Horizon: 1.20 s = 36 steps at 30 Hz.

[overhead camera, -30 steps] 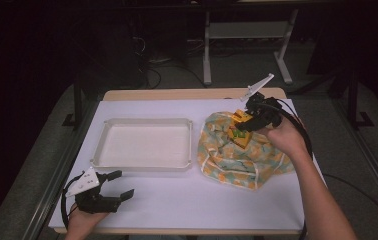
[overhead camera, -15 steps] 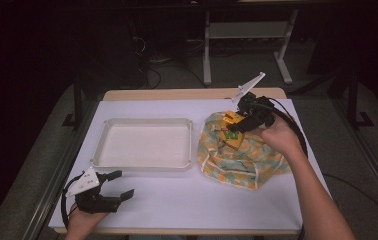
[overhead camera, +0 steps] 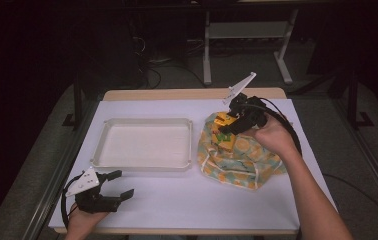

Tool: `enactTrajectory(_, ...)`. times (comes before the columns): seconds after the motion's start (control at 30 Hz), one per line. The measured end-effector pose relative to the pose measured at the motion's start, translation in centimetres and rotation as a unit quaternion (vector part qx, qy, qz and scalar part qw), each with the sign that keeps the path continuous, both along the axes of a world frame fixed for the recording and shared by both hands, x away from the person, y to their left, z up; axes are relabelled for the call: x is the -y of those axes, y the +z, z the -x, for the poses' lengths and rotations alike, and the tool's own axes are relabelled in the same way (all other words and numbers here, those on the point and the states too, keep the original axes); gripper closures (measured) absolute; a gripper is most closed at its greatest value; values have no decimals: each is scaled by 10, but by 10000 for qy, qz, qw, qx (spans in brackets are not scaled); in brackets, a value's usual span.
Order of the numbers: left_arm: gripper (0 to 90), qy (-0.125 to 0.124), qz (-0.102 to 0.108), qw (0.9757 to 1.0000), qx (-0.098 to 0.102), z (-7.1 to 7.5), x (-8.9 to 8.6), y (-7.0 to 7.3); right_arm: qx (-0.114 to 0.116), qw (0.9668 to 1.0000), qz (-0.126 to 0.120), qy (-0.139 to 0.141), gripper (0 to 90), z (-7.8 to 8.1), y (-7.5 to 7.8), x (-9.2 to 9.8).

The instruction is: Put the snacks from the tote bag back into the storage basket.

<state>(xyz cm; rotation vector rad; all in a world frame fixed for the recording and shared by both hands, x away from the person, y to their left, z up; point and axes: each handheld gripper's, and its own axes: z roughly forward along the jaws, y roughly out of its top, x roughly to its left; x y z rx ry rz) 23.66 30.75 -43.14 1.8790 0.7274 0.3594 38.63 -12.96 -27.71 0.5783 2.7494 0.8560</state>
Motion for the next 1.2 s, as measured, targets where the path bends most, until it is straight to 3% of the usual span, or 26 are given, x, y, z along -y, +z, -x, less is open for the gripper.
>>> enactTrajectory(0.23, 183, -3, -4, 10000, 2, 0, 0, 0, -27, 9997, -149, 192, 501, 1, 2, -10)
enactTrajectory(1.2, 183, 20, -5, 10000, -7, 0, -1, 0, 3, 9962, -285, 829, 501, 0, 3, -52)
